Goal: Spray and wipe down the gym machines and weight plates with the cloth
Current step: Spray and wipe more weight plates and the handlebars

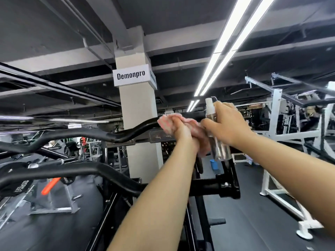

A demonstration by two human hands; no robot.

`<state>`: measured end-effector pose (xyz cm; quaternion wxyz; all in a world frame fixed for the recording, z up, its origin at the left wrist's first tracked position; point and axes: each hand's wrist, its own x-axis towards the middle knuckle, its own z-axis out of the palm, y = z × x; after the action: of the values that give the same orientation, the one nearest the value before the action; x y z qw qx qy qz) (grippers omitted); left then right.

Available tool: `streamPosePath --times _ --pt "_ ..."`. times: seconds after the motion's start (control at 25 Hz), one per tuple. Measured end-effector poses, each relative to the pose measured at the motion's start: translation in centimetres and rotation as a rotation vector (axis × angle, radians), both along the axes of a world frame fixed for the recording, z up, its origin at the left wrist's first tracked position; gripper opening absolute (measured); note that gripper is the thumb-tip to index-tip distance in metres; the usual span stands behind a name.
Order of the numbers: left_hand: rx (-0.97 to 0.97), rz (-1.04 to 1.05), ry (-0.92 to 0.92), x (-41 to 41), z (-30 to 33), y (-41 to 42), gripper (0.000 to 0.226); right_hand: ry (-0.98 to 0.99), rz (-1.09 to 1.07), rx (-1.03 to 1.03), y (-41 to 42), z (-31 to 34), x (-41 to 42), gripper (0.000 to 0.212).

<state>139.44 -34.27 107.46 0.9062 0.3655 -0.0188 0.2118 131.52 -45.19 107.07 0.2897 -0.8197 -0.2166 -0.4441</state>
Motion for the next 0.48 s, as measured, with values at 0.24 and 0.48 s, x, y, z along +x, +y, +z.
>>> streamPosePath --times 0.24,0.48 --pt "0.113 -0.293 -0.060 0.4 0.0 -1.9 0.041 0.056 0.080 0.019 0.9 1.1 4.8 0.032" --pt "0.339 -0.282 -0.112 1.4 -0.3 -0.5 0.031 -0.060 0.042 0.057 1.4 0.7 5.3 0.051"
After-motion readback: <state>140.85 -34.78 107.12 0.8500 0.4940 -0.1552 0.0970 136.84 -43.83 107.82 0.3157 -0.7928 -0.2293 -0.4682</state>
